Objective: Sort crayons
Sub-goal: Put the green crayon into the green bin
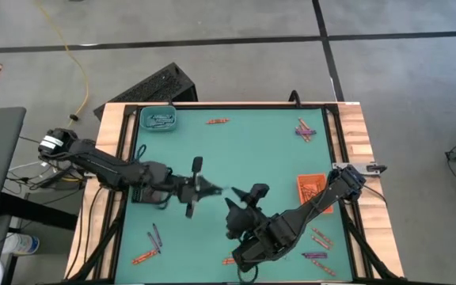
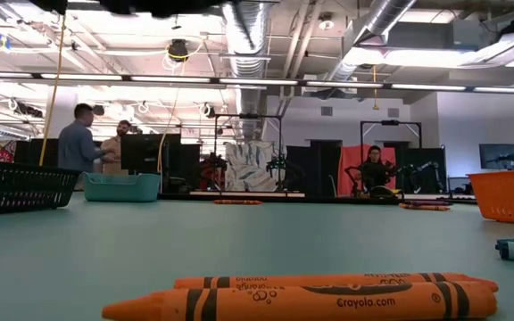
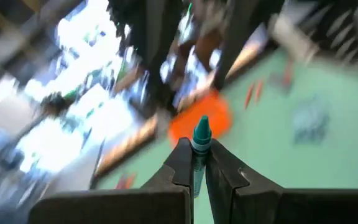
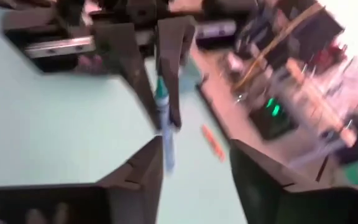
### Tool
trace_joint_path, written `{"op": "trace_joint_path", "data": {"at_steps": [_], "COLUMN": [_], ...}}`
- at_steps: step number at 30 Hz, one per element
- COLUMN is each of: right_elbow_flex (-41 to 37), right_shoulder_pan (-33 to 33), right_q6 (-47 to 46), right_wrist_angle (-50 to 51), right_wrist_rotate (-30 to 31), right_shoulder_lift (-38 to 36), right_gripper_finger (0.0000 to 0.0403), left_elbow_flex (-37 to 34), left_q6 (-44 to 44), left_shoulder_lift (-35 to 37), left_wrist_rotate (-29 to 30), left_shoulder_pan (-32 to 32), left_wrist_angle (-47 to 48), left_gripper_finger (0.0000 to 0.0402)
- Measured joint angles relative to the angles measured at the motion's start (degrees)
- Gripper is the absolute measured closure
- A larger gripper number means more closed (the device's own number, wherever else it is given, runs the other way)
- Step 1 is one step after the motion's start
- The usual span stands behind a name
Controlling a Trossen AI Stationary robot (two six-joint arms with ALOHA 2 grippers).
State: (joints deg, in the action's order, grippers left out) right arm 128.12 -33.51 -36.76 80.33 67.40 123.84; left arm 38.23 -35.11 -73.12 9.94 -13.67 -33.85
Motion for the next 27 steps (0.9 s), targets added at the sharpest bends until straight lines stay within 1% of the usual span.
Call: {"op": "trace_joint_path", "data": {"at_steps": [2,4,7,10,11,15,18,22,27], "right_elbow_flex": [-1.1,-3.0,-6.7,-10.0,-11.4,-16.5,-20.2,-23.6,-26.0], "right_shoulder_pan": [0.6,0.9,1.2,1.1,1.0,0.6,0.6,0.4,-0.2], "right_q6": [-7.8,-14.3,-16.5,-19.0,-20.2,-24.0,-27.6,-30.9,-33.4], "right_wrist_angle": [5.6,9.8,9.1,9.4,9.7,9.5,9.6,9.7,9.6], "right_wrist_rotate": [-3.4,-5.5,-6.5,-7.8,-8.3,-9.2,-9.3,-10.2,-10.6], "right_shoulder_lift": [0.0,0.0,0.0,0.1,0.1,0.1,0.1,0.2,0.2], "right_gripper_finger": [0.0188,0.0178,0.0176,0.0183,0.0185,0.0194,0.0198,0.02,0.02], "left_elbow_flex": [0.0,0.1,0.0,0.0,0.0,0.0,0.0,0.0,0.5], "left_q6": [-0.5,-0.4,-0.3,-0.6,-0.7,-0.5,-1.3,-3.2,-5.3], "left_shoulder_lift": [2.5,5.0,7.9,10.8,11.4,12.9,12.8,11.9,10.2], "left_wrist_rotate": [3.4,5.7,8.3,11.2,11.4,11.3,9.5,6.2,3.5], "left_shoulder_pan": [2.0,4.7,9.6,15.2,17.4,27.0,34.4,43.3,52.2], "left_wrist_angle": [5.1,10.2,18.5,25.5,27.8,36.0,40.5,43.4,45.3], "left_gripper_finger": [0.0401,0.0401,0.0401,0.0401,0.0401,0.0401,0.0401,0.0401,0.0401]}}
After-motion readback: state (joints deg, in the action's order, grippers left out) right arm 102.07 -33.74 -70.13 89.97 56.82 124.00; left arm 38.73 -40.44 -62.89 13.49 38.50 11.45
